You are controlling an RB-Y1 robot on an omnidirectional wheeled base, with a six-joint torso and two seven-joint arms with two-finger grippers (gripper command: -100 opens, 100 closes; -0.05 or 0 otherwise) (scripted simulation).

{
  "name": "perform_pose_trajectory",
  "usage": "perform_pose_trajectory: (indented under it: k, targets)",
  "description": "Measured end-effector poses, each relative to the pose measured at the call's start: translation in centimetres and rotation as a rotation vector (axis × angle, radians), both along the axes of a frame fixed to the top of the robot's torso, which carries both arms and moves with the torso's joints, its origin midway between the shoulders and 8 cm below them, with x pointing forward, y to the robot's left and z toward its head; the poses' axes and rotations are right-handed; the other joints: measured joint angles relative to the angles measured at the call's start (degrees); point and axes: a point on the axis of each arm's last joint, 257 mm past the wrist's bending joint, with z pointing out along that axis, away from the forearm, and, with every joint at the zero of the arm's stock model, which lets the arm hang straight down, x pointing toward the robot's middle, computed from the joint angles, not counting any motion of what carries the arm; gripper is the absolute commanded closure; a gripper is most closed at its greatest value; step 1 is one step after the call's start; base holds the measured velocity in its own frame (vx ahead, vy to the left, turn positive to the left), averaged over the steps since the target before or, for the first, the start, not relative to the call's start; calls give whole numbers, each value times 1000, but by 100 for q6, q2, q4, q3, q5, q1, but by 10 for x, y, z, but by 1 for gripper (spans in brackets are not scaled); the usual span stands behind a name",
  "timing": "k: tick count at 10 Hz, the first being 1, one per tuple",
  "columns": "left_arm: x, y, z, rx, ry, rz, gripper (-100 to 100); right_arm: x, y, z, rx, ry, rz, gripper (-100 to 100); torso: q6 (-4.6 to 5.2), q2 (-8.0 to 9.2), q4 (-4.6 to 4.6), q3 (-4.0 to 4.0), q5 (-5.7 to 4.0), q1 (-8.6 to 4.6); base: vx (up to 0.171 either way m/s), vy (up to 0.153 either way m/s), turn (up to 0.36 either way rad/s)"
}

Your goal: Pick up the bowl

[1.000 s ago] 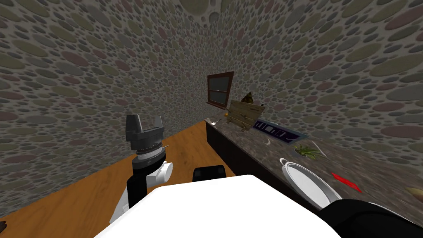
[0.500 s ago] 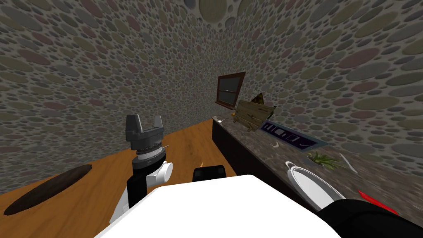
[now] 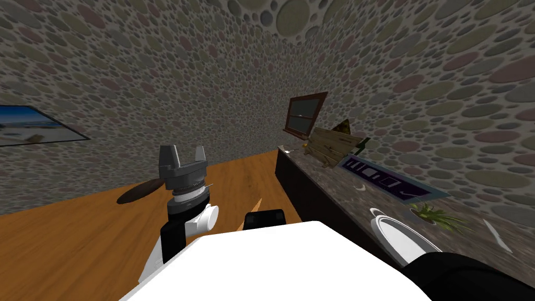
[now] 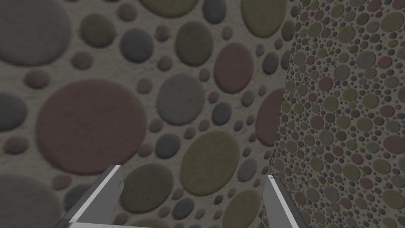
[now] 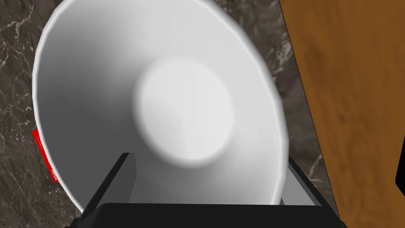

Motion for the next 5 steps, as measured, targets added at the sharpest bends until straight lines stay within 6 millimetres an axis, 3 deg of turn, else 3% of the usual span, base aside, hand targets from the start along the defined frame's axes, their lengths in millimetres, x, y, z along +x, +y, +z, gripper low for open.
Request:
perform_pose_trajectory:
  k: [1, 2, 3, 4, 5]
  targets:
    - [0, 0, 0, 0, 0, 0, 0, -1, 0, 1, -3, -7, -20, -100, 2, -33, -8, -19, -3, -10, -157, 69, 287]
    - [0, 0, 0, 0, 0, 0, 0, -16, 6, -2, 1, 4, -56, -100, -7, -3, -4, -5, 0, 11, -231, 88, 518]
    - [0, 0, 0, 0, 0, 0, 0, -22, 9, 0, -1, 8, -88, -100, -11, 16, 2, 7, 6, 20, -130, 19, 247]
    - [0, 0, 0, 0, 0, 0, 0, -23, 9, 0, -6, 2, -112, -100, 1, 1, 0, 0, 1, -2, -29, -20, -27]
    - [0, 0, 0, 0, 0, 0, 0, -24, 9, 0, -9, -3, -128, -100, 5, -26, -6, -15, -5, -19, -191, 38, 353]
